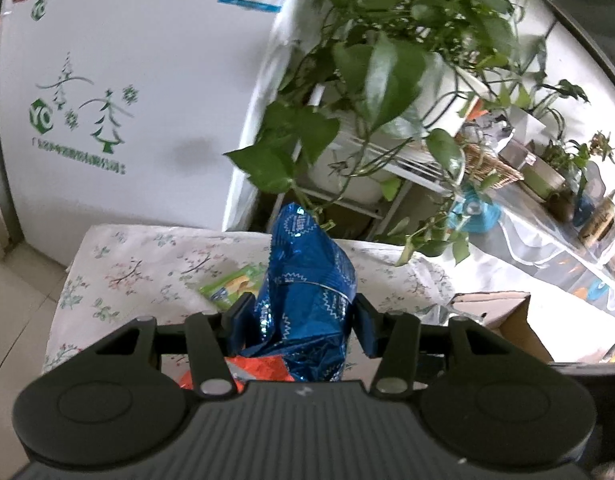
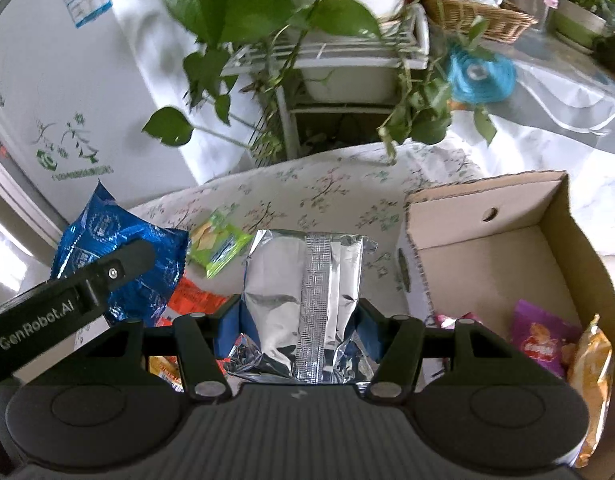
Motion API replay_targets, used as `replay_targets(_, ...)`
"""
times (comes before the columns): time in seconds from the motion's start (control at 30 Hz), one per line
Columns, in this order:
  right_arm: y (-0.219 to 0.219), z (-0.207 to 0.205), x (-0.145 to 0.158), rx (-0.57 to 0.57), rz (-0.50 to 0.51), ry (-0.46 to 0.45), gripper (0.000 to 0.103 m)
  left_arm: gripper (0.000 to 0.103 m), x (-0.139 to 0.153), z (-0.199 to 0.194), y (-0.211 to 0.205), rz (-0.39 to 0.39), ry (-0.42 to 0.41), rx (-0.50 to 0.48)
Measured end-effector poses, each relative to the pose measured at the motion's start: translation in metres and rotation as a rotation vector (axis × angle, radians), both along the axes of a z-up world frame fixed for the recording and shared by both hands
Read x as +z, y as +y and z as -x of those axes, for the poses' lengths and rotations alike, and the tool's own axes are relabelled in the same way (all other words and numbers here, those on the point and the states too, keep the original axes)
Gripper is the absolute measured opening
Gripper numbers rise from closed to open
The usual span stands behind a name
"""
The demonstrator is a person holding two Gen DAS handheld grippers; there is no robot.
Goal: Organize snacks
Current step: 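Lift and carry both held foil packets over the cardboard box, then open left tool dropping blue packet in box while right tool releases silver packet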
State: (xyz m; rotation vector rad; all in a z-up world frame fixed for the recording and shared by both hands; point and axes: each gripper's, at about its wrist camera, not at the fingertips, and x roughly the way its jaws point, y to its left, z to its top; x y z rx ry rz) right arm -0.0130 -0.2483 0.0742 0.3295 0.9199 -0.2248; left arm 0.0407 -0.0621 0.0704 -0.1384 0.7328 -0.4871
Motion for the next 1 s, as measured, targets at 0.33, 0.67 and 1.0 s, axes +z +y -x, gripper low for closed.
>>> replay_targets(0.33,-0.031,0.019,0.016,-0.075,-0.005,-0.055,0.066,0.051,0.006,0.006,-0.024,0.055,-0.013,-0.050)
replay_targets(0.67,-0.070,0.046,0.030,-0.165,0.002,-0.108,0.066,0.051,0.008,0.023,-0.057,0.091,-0.020,-0.148)
replay_targets(1.0,-0.110,0.071,0.034,-0.276,-0.023,-0.128,0.066,0.051,-0.008,0.046,-0.096,0.184,0.050,-0.243)
